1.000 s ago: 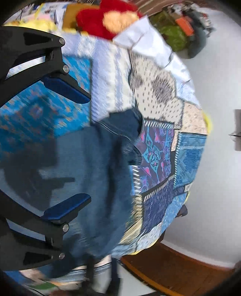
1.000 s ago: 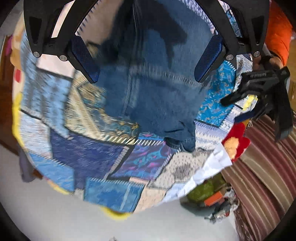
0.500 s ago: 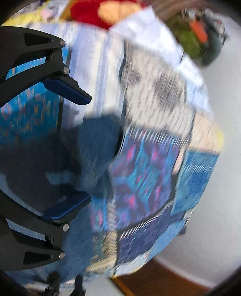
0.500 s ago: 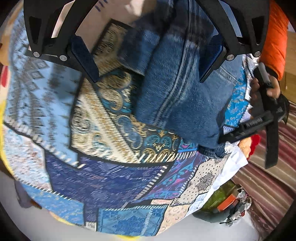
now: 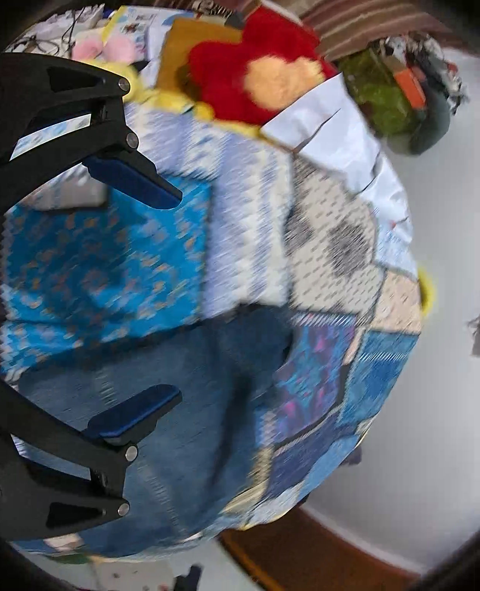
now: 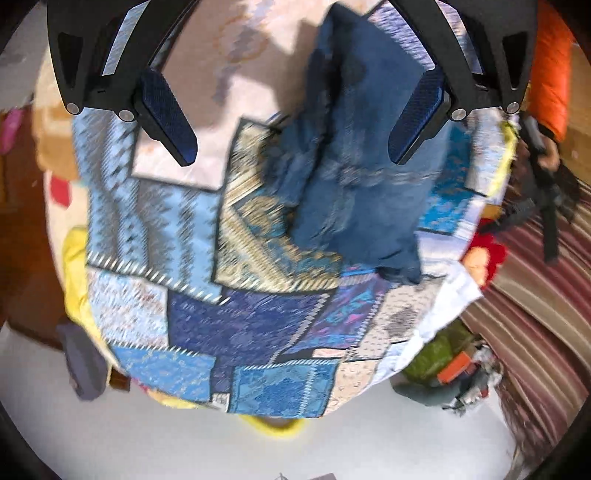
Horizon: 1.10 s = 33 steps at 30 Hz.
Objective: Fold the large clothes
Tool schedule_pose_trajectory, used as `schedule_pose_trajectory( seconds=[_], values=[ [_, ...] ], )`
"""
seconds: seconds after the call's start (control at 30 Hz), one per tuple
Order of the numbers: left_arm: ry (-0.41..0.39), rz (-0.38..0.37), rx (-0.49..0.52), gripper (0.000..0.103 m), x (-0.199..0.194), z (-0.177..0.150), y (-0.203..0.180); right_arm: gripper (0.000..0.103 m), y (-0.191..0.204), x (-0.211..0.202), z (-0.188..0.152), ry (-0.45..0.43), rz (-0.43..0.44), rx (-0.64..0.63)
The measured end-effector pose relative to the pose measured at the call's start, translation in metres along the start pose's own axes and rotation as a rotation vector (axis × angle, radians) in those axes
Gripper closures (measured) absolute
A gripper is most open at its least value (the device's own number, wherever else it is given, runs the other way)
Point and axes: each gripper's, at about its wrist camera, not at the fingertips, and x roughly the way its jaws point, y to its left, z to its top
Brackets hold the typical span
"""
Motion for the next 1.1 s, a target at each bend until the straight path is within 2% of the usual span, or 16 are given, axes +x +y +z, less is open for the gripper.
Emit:
schedule_pose_trajectory(
  seconds=[0.07, 0.13, 0.27, 0.37, 0.5, 0.57, 0.63, 0.73, 0.8, 0.9, 0.97, 1.1],
  values=[
    [0.023, -0.050, -0.004, 0.006, 0.003, -0.016, -0.006, 0.000, 0.006, 0.012, -0.006, 0.034, 0.022, 0.004],
    [0.066, -0.134, -0.022, 0.006, 0.014, -0.036, -0.016, 0.000, 0.009, 0.028, -0.013, 0.076, 0.035, -0.001],
    [0.157, -0.272, -0.062, 0.006, 0.047, -0.054, -0.034, 0.000, 0.011, 0.066, -0.019, 0.152, 0.054, 0.013],
    [0.198, -0.309, -0.088, 0.005, 0.073, -0.053, -0.043, 0.000, 0.013, 0.095, -0.019, 0.201, 0.080, 0.020],
    [0.212, -0.378, -0.191, 0.003, 0.099, -0.041, -0.039, 0.000, 0.013, 0.125, -0.017, 0.247, 0.170, 0.049],
    [0.239, -0.405, -0.222, 0.001, 0.116, -0.037, -0.040, 0.000, 0.014, 0.134, -0.017, 0.248, 0.208, 0.051],
    [0.249, -0.429, -0.263, 0.000, 0.130, -0.036, -0.041, 0.000, 0.016, 0.140, -0.014, 0.239, 0.212, 0.051],
    [0.280, -0.504, -0.345, 0.000, 0.148, -0.034, -0.039, 0.001, 0.017, 0.144, -0.013, 0.226, 0.219, 0.052],
    [0.271, -0.522, -0.353, 0.001, 0.149, -0.034, -0.040, 0.006, 0.015, 0.143, -0.014, 0.211, 0.224, 0.064],
    [0.211, -0.502, -0.307, 0.015, 0.136, -0.033, -0.045, 0.021, 0.011, 0.139, -0.014, 0.204, 0.257, 0.102],
    [0.179, -0.483, -0.274, 0.029, 0.125, -0.033, -0.049, 0.042, 0.015, 0.131, -0.014, 0.189, 0.258, 0.090],
    [0.137, -0.477, -0.238, 0.042, 0.098, -0.032, -0.051, 0.051, 0.038, 0.115, -0.014, 0.158, 0.189, 0.018]
  ],
)
